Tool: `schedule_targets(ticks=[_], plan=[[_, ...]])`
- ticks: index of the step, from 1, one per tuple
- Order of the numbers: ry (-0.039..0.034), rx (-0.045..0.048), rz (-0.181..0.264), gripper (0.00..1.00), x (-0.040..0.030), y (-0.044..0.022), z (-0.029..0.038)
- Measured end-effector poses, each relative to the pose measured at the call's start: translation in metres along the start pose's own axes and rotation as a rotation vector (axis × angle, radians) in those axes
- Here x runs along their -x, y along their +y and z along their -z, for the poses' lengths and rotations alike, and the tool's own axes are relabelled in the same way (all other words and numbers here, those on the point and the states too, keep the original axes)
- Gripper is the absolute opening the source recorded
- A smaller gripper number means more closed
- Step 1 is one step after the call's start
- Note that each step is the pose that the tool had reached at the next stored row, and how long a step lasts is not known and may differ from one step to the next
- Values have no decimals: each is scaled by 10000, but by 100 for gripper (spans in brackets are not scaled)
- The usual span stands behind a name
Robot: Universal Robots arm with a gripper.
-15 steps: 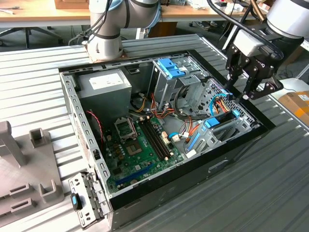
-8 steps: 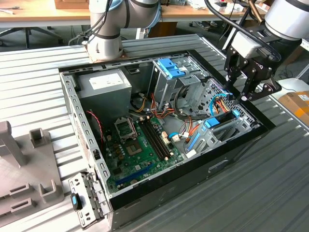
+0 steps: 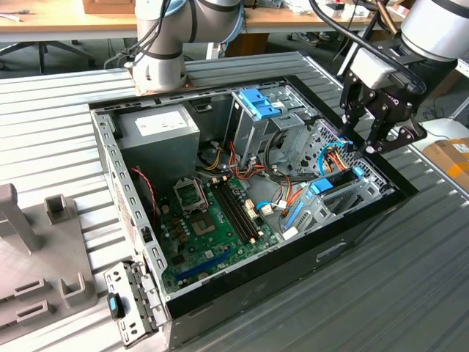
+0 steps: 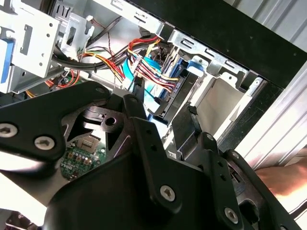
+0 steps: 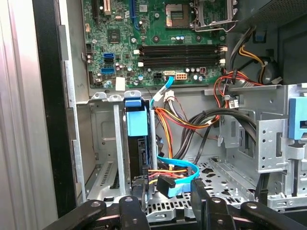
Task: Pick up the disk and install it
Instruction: 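Insert the second disk wire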
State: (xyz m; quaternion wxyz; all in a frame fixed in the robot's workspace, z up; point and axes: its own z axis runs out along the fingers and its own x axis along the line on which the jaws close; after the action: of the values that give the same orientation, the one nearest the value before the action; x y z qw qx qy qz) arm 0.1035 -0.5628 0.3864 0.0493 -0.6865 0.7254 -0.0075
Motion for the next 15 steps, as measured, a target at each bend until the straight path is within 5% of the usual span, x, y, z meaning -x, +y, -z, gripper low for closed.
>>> schedule_targets(ticks=[10, 11, 14, 15], plan=[[36, -2, 2, 40, 0, 3, 0], [41, -2, 3, 33, 0, 3, 0], [50, -3, 3, 33, 0, 4, 0], [55, -3, 4, 25, 0, 4, 0]])
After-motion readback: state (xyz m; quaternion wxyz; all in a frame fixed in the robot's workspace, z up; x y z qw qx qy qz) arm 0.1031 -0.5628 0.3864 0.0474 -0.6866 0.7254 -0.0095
